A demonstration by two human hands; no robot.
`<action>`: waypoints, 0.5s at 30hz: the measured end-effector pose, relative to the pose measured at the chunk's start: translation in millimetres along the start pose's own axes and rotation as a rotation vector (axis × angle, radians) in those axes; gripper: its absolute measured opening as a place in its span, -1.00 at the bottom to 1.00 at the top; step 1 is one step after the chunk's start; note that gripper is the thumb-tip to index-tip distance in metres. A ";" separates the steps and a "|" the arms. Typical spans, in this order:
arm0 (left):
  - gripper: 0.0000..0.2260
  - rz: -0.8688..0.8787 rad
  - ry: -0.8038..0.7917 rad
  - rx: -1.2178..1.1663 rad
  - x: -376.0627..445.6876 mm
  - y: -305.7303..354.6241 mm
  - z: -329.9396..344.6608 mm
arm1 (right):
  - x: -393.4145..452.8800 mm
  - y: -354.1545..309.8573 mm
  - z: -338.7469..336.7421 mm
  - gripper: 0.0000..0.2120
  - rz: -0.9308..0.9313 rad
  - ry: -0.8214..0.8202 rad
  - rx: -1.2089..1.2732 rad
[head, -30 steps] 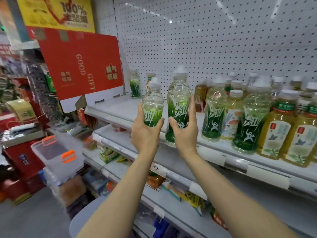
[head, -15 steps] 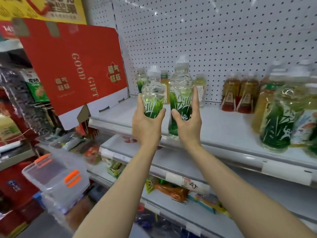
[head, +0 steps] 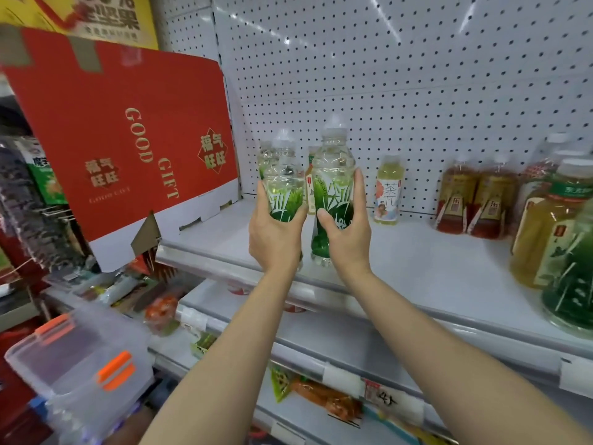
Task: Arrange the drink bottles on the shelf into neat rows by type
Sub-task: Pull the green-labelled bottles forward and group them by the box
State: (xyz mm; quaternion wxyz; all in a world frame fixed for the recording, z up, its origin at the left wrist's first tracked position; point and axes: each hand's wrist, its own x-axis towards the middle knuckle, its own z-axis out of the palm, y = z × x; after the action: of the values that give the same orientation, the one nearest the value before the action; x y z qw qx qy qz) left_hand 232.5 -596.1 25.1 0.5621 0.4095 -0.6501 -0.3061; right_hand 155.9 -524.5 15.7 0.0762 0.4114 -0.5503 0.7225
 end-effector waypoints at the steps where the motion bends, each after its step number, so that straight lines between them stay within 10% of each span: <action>1: -0.18 0.001 -0.001 -0.005 6.1 -1.0 2.3 | 2.3 1.8 2.8 -0.18 0.006 0.000 0.000; 15: -0.17 -0.050 -0.008 -0.031 102.3 -72.8 15.9 | 42.4 56.8 78.5 -0.10 0.107 0.009 -0.048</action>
State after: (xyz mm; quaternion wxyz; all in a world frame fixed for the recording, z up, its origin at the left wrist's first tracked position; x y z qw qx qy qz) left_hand 227.3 -721.5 8.9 0.5581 0.4156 -0.6370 -0.3316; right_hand 136.6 -628.1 7.2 0.0496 0.3763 -0.5883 0.7140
